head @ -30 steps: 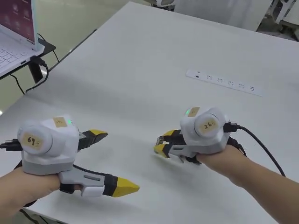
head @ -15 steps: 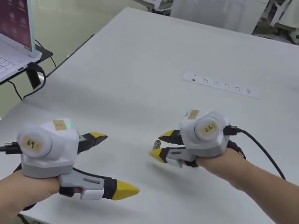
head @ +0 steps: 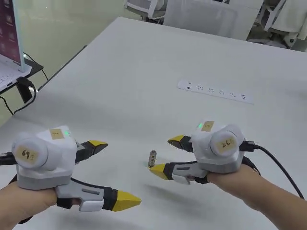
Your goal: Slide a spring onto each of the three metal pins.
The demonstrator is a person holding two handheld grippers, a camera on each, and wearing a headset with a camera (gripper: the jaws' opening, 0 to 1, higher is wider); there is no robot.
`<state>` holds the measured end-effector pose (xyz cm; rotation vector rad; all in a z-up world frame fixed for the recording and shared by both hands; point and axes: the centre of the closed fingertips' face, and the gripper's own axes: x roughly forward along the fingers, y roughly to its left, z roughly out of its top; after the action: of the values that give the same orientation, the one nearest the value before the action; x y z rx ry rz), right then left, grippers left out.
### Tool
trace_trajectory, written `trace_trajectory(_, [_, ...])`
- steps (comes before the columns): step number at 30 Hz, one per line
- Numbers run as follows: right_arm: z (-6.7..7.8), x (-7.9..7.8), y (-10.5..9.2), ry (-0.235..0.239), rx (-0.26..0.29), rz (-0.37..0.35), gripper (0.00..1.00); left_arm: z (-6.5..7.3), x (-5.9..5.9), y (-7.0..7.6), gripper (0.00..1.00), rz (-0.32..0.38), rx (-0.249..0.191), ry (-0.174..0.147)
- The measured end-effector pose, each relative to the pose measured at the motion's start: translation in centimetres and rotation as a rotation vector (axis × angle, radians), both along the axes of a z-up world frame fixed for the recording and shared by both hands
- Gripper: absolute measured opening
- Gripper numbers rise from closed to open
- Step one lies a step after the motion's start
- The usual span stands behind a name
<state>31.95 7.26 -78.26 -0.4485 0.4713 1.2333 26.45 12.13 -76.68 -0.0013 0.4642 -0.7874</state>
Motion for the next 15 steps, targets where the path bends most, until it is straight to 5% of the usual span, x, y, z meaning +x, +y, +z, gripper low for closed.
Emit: trace_trajectory(15, [1.5, -1.4, -4.6, -0.008, 0.092, -0.093, 0.80, 0.8, 0.3, -1.6, 0.98, -0.040, 0.004, -0.015])
